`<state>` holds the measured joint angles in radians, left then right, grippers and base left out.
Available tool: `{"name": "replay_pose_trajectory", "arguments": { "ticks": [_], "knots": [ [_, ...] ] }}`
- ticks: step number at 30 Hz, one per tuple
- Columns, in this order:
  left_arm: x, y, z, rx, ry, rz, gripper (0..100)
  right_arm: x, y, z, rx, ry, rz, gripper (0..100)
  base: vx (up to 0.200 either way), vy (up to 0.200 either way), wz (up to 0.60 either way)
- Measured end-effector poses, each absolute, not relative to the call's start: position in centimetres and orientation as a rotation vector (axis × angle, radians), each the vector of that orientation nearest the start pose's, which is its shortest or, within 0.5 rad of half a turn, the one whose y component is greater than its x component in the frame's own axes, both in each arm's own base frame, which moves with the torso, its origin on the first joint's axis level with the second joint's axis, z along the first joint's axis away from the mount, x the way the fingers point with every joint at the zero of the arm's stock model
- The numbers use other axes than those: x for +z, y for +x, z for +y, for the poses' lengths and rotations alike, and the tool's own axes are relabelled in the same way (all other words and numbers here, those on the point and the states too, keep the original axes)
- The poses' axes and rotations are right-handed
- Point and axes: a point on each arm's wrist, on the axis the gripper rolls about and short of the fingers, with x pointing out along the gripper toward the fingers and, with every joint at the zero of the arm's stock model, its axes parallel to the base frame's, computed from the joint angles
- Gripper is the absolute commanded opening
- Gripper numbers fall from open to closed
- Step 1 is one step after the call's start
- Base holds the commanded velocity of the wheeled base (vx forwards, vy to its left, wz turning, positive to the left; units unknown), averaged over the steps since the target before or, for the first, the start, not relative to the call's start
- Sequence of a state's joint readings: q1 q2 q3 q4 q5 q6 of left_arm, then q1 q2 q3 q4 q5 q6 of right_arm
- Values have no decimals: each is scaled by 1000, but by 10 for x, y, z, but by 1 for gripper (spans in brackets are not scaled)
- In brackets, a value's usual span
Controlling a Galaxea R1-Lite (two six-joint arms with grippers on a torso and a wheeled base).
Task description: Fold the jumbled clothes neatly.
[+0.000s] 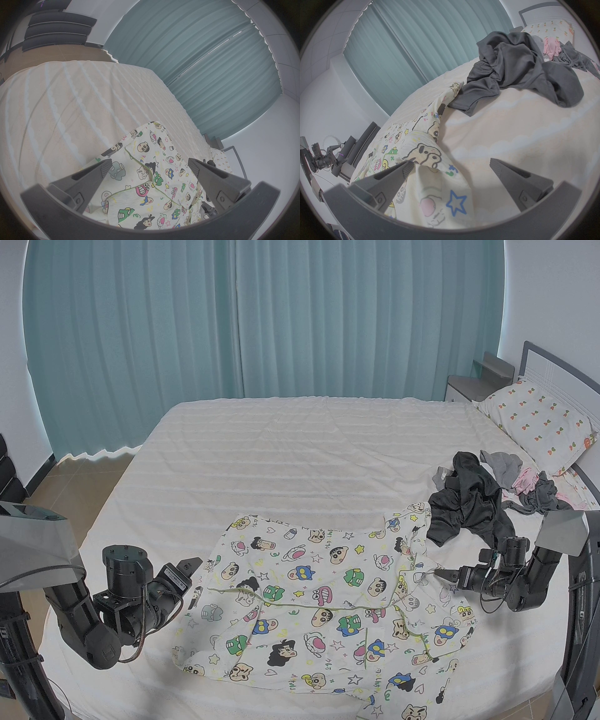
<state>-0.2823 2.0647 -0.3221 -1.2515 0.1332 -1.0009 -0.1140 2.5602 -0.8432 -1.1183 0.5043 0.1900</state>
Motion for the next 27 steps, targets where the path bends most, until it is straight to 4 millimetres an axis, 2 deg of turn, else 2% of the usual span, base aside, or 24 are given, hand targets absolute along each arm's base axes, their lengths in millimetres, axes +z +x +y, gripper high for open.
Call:
{"name": "replay_pose_trajectory", "arguments": {
  "ticks": [1, 14, 27],
  "knots": [
    [31, 267, -74, 106, -878, 509, 100, -76, 381, -31, 328, 363, 616, 0, 0, 0, 0],
    [30, 267, -75, 107, -877, 511, 100, -74, 387, -30, 337, 353, 599, 0, 0, 0, 0],
    [29, 267, -74, 110, -876, 513, 100, -70, 384, -47, 264, 372, 562, 0, 0, 0, 0]
  ]
}}
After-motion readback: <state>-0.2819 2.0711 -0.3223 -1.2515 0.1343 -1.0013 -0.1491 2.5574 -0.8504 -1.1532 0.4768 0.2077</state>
